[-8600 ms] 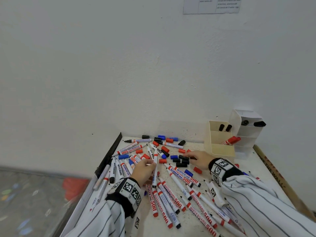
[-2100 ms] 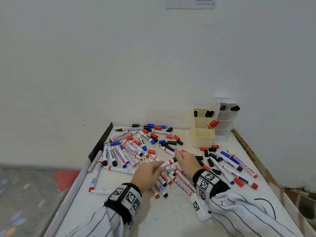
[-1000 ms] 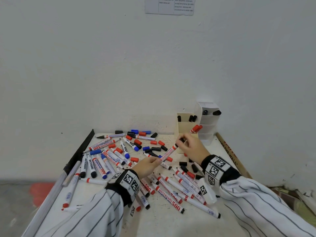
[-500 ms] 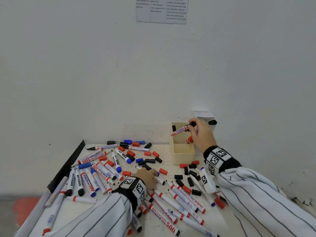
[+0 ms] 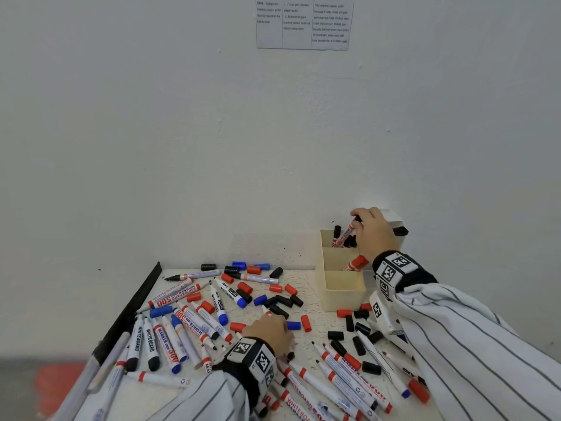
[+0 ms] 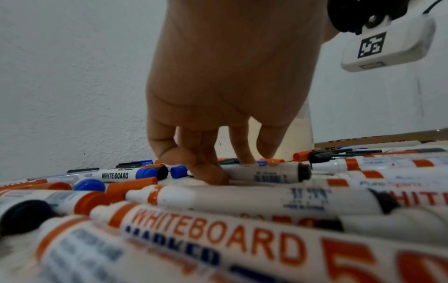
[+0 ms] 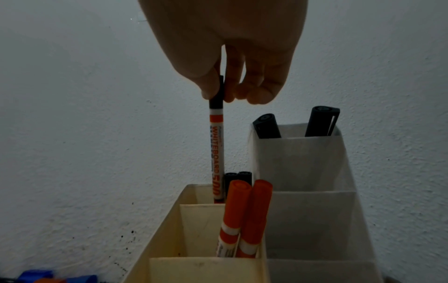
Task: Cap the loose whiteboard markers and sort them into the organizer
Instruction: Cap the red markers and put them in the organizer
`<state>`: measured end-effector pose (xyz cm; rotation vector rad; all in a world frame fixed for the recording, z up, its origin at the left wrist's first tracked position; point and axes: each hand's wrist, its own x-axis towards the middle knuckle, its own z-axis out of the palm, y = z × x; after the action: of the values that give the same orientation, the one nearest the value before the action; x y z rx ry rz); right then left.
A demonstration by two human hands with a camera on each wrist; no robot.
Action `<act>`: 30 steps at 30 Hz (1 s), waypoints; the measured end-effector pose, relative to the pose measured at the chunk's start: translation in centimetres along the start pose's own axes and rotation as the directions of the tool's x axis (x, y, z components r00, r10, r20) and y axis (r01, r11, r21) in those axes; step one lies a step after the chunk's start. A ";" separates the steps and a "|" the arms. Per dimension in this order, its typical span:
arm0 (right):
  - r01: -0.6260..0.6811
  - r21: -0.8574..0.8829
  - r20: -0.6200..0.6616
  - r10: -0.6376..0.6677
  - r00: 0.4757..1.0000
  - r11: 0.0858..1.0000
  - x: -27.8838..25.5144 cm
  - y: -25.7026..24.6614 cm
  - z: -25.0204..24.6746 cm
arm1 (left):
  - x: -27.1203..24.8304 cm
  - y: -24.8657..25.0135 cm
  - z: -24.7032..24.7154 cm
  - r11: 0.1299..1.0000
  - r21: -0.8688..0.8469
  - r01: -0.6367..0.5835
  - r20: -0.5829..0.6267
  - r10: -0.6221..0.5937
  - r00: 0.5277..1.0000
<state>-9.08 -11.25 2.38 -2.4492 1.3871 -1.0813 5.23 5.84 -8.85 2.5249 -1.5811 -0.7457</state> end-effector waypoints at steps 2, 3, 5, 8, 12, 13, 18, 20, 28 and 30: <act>-0.003 -0.017 0.060 0.004 0.998 1.000 0.1 0.0 0.5 | -0.1 -0.3 -0.2 0.996 -0.087 0.007 -0.042 -0.010 0.999; -0.011 -0.032 0.083 0.013 0.996 0.999 0.2 0.0 0.9 | -0.1 -0.4 -0.2 0.992 -0.128 0.006 -0.071 -0.015 0.997; -0.030 -0.064 0.106 0.036 0.994 0.997 0.2 0.1 1.7 | -0.2 -0.8 -0.3 0.977 -0.214 -0.003 -0.148 -0.030 0.989; -0.036 -0.106 0.125 0.050 0.991 0.994 0.2 0.2 2.7 | -0.2 -1.5 -0.5 0.925 -0.376 -0.044 -0.226 -0.046 0.973; -0.045 -0.198 0.222 0.090 0.971 0.979 -0.1 0.6 3.9 | -0.5 -2.2 -0.9 0.853 -0.517 -0.074 -0.254 -0.070 0.965; -0.027 -0.254 0.282 0.100 0.954 0.967 -0.2 0.8 4.1 | -0.6 -2.3 -0.9 0.837 -0.540 -0.088 -0.264 -0.070 0.962; 0.066 -0.305 0.308 0.033 0.951 0.950 -1.3 0.8 4.2 | -1.2 -2.8 -1.2 0.743 -0.657 -0.127 -0.284 -0.089 0.955; 0.070 -0.208 0.200 -0.028 0.979 0.976 -1.8 0.4 3.7 | -1.6 -2.8 -1.4 0.715 -0.690 -0.116 -0.266 -0.102 0.958; -0.052 0.094 0.595 -0.015 0.803 0.994 -5.4 -0.9 0.2 | -3.0 -2.7 -1.2 0.649 -0.760 -0.036 -0.175 -0.151 0.973; -0.077 -0.038 0.783 0.078 0.617 0.996 -7.2 -0.7 -0.5 | -3.5 -2.6 -1.1 0.614 -0.788 -0.047 -0.175 -0.151 0.973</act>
<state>-11.23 -5.07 -0.71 -2.3286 1.1312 0.0919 6.65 9.88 -7.44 1.8832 -0.8039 -0.8695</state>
